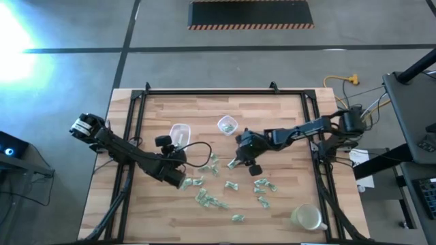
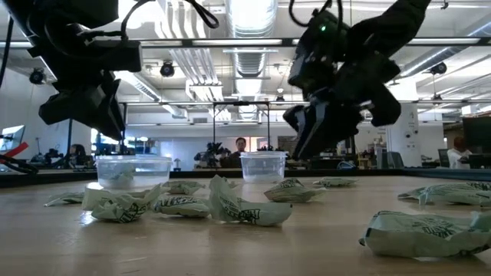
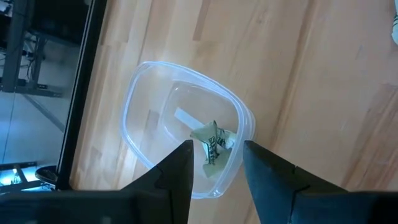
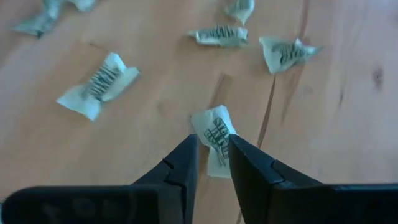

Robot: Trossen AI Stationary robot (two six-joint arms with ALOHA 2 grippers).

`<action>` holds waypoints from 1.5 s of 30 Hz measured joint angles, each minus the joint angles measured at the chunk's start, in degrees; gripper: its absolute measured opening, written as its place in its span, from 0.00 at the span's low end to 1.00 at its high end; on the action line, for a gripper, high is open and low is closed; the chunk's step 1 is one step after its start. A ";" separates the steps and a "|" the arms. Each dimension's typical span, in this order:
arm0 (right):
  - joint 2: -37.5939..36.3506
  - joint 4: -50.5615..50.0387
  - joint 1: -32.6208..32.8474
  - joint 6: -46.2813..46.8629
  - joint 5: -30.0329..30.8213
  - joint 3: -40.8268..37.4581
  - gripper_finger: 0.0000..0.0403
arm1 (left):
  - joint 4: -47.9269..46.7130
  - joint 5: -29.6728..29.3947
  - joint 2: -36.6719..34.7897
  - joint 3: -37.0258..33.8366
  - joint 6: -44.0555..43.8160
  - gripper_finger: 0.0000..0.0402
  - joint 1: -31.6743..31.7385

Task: Pick and place items into bin
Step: Put the stevia packet into the small transparent container

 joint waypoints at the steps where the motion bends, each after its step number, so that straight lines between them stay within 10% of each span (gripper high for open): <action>1: 0.68 -0.32 -0.18 0.07 -0.01 0.52 0.23 | 0.05 -0.01 -0.02 -0.02 -0.02 0.31 -0.01; 21: 6.84 -2.52 -1.13 0.82 2.82 3.80 0.41 | 0.05 0.19 -0.02 0.00 -0.33 0.31 -0.39; 37: 6.30 -7.81 -1.10 -3.20 4.89 5.39 0.05 | 0.02 0.23 -0.02 -0.11 -0.31 0.31 -0.44; 45: 0.86 -9.40 -0.77 -4.73 9.88 7.54 0.02 | 0.09 0.23 -0.02 0.00 -0.28 0.31 -0.42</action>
